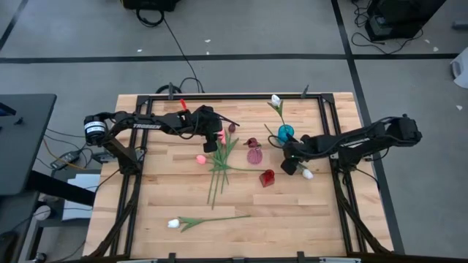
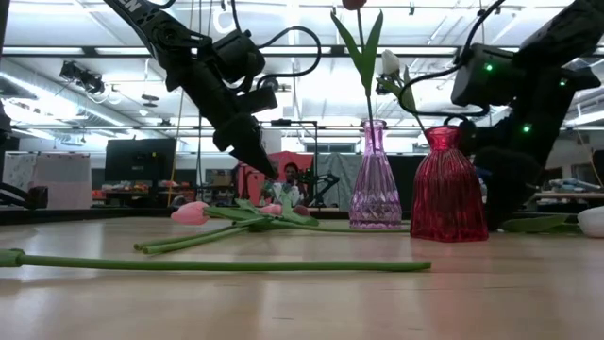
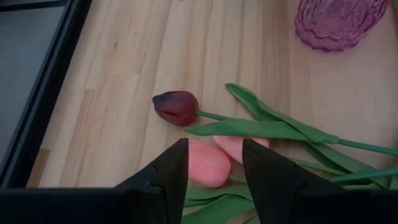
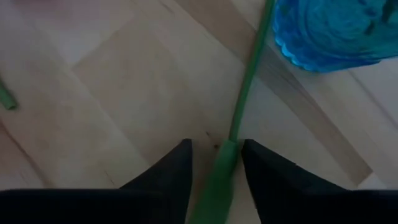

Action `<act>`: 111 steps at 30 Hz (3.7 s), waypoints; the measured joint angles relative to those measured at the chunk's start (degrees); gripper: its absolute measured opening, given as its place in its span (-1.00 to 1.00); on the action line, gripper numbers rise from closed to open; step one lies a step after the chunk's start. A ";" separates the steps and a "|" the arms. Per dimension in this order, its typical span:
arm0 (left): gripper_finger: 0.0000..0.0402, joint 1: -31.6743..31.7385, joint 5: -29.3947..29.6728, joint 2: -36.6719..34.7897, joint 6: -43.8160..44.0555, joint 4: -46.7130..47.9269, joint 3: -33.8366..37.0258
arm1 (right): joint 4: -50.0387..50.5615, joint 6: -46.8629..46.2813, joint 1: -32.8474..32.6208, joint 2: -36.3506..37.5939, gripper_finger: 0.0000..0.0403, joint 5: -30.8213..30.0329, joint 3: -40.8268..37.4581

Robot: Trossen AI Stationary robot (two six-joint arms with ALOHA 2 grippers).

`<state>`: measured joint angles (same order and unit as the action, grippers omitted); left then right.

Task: Sort flowers into vase by color
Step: Put the white flower into the blue vase

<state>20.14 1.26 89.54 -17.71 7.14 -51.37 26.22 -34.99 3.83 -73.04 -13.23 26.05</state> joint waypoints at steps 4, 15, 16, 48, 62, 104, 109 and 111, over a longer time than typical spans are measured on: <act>-0.23 0.00 -0.07 -0.25 0.00 0.49 0.00 | 0.16 0.45 0.07 -1.06 -0.51 0.72 0.01; -0.23 -0.01 -1.32 -14.02 -0.07 1.76 -0.06 | 16.07 -2.28 -2.40 4.65 -0.92 6.25 7.51; -0.23 -0.21 -0.57 -14.68 -0.05 1.84 -0.30 | 18.42 -2.64 -3.04 5.99 -0.93 5.32 9.95; -0.30 -18.38 38.39 -2.90 -42.87 13.58 -36.44 | 33.27 18.56 3.60 7.09 -0.93 6.93 53.49; -0.30 -20.54 38.11 1.13 -68.58 2.33 -36.48 | 30.49 21.84 7.65 4.24 -0.92 13.43 55.41; -0.98 -17.47 27.54 0.60 -54.73 0.45 -36.37 | 16.34 33.38 11.37 16.04 -0.22 19.15 55.38; -0.98 -14.59 16.49 -3.50 -40.13 0.30 -36.46 | 8.52 38.14 11.37 22.45 -0.24 14.88 51.92; -0.98 -13.96 12.51 -4.12 -33.55 -1.12 -36.46 | 4.71 39.16 11.37 23.87 -0.24 15.60 49.66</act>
<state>6.18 13.77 85.42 -51.26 6.02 -87.83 30.93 4.17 15.20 -49.17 2.37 75.72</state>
